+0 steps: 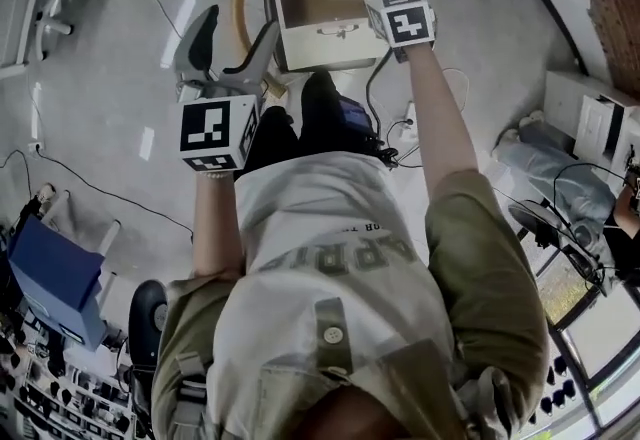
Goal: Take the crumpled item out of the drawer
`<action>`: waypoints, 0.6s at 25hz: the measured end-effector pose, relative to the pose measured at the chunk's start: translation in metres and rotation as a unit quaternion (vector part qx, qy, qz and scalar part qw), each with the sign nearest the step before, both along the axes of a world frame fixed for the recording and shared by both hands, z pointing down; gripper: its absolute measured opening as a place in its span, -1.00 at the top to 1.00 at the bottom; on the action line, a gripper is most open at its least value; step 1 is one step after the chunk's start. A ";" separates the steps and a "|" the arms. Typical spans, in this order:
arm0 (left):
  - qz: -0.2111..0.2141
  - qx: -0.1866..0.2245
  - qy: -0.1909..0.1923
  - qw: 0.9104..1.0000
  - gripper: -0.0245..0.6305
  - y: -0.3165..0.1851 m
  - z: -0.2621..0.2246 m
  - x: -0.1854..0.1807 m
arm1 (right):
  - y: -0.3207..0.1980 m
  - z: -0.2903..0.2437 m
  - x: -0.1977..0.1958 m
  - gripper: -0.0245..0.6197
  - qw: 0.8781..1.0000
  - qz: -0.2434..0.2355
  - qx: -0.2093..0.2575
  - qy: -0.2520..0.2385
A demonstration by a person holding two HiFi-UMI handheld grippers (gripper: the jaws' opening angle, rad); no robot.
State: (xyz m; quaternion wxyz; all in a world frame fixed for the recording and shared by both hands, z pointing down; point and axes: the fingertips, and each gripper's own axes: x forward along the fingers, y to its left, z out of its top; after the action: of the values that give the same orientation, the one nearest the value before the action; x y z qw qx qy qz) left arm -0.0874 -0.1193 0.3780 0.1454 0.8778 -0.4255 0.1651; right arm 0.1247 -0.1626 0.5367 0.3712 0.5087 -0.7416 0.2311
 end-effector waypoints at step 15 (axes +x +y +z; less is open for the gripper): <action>0.075 0.067 0.019 0.995 -0.11 -0.019 -0.065 0.021 | 0.057 -0.196 0.012 0.59 0.955 0.175 0.228 -0.067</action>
State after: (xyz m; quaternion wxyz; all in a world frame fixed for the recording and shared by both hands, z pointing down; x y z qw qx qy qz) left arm -0.0662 -0.1381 0.3130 0.0812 0.9180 -0.3657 0.1303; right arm 0.1366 -0.1052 0.3405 0.1485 0.6852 -0.6969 0.1511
